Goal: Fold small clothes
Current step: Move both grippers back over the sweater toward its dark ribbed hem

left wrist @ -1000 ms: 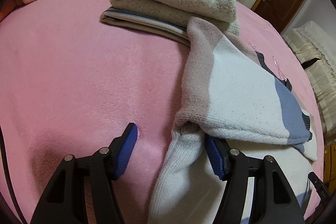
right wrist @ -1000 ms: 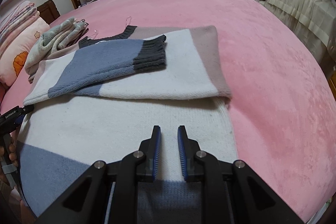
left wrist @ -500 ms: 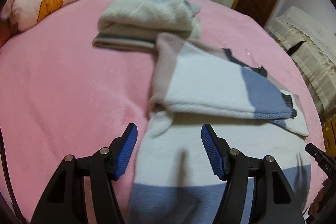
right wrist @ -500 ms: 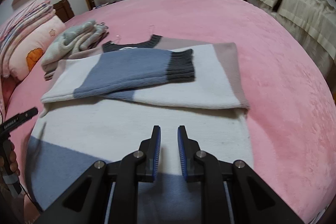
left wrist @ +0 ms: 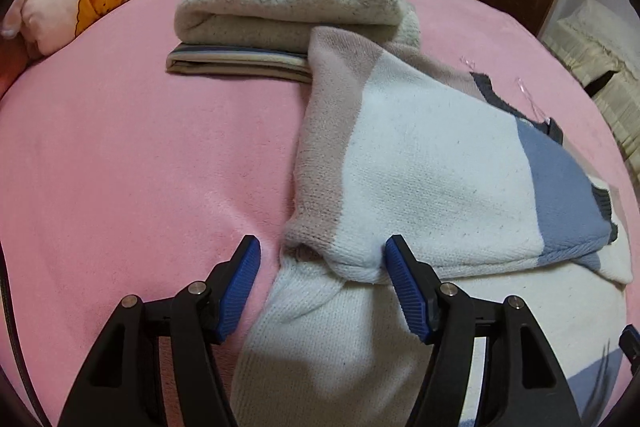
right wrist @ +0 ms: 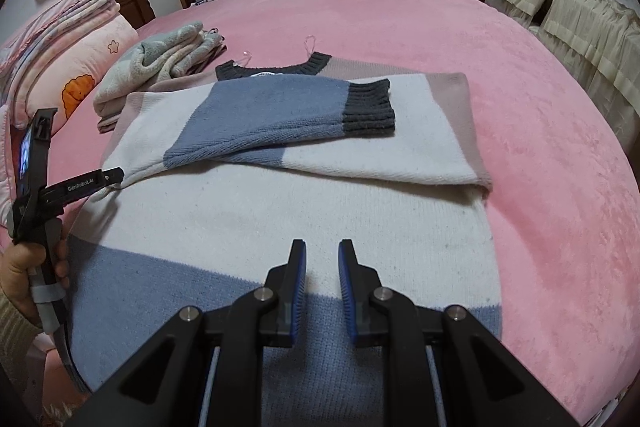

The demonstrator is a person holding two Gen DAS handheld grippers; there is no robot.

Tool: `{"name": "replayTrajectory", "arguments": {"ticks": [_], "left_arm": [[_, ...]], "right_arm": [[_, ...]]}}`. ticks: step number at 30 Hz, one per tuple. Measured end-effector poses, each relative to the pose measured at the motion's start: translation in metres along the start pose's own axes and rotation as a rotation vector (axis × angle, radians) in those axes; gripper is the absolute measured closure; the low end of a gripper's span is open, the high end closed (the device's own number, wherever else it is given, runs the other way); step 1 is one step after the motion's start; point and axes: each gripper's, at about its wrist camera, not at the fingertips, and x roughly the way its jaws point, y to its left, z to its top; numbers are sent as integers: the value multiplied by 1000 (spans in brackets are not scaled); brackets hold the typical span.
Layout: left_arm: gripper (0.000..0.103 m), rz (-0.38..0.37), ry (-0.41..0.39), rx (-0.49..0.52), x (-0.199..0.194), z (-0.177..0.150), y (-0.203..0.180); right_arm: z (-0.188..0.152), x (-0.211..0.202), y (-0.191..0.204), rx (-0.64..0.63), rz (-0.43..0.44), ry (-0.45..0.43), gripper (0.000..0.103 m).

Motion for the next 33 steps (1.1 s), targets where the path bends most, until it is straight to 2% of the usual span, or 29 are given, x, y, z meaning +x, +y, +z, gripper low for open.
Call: {"name": "replayTrajectory", "arguments": {"ticks": [7, 11, 16, 18, 24, 33], "left_arm": [[38, -20, -8, 29, -26, -3, -5], [24, -38, -17, 52, -53, -10, -11], [21, -79, -36, 86, -97, -26, -23], [17, -78, -44, 104, -115, -33, -25], [11, -84, -109, 165, -172, -53, -39], [2, -78, -216, 217, -254, -78, -46]], "right_arm": [[4, -10, 4, -2, 7, -21, 87], [6, -23, 7, 0, 15, -42, 87], [6, -45, 12, 7, 38, -72, 87], [6, -55, 15, 5, 42, -84, 87], [-2, -92, 25, -11, 51, -127, 87], [-15, -155, 33, -35, 15, -207, 85]]}}
